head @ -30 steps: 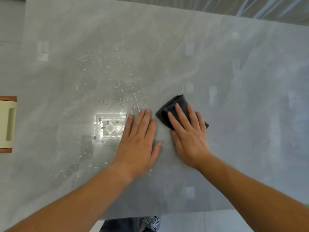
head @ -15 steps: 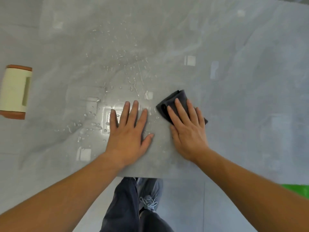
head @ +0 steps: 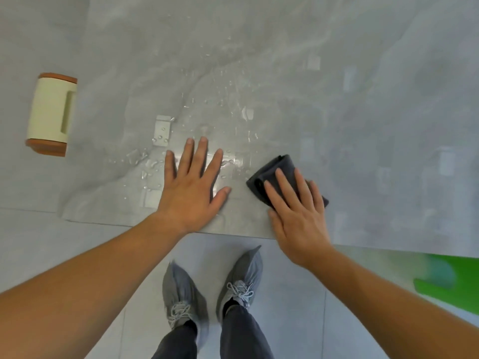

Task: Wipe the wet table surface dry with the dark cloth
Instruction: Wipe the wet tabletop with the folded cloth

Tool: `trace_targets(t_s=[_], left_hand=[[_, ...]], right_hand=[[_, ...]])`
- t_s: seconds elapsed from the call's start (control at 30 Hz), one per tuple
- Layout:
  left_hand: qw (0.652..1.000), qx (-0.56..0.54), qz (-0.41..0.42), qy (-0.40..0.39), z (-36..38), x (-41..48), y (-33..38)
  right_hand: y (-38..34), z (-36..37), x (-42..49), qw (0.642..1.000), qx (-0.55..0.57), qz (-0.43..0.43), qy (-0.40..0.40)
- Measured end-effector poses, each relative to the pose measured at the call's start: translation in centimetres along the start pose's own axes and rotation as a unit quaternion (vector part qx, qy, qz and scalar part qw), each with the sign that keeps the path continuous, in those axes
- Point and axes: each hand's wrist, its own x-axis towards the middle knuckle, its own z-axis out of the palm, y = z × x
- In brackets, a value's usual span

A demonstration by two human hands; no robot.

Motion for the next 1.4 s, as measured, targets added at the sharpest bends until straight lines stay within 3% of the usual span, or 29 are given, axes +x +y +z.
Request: trace_targets(t_s=[0.1, 0.27, 0.43, 0.57, 0.73, 0.93, 1.07, 1.23, 1.4], left_hand=[[1.000, -0.003, 0.000, -0.006, 0.5, 0.3, -0.2], [1.000, -0.021, 0.004, -0.011, 0.5, 0.1, -0.5], [0.997, -0.078, 0.010, -0.014, -0.5, 0.3, -1.1], [0.998, -0.053, 0.017, 0.021, -0.2, 0.1, -2.8], [0.998, -0.056, 0.029, 0.030, -0.1, 0.3, -3.6], [0.995, -0.085, 0.050, 0.028, -0.2, 0.2, -4.9], [0.996, -0.065, 0.058, 0.024, -0.1, 0.2, -5.1], [0.996, -0.068, 0.060, 0.012, 0.1, 0.2, -5.0], [0.996, -0.063, 0.069, -0.002, -0.3, 0.3, -5.2]], right_hand=[[1.4, 0.0, 1.2, 1.000, -0.009, -0.010, 0.024], [-0.3, 0.1, 2.8, 0.990, 0.037, 0.122, 0.060], [-4.7, 2.1, -1.2, 0.998, 0.011, 0.051, 0.048], [-5.1, 1.3, 2.0, 0.998, 0.020, 0.045, 0.029], [-4.8, -0.6, 9.6, 0.980, 0.051, 0.185, 0.055], [-10.7, 2.9, 1.0, 0.995, 0.014, 0.088, 0.051], [-9.1, 2.7, 2.1, 0.999, 0.008, 0.022, 0.022], [-4.5, -1.0, 11.5, 0.983, 0.044, 0.171, 0.046], [-6.8, -0.3, 9.2, 0.992, 0.017, 0.120, 0.027]])
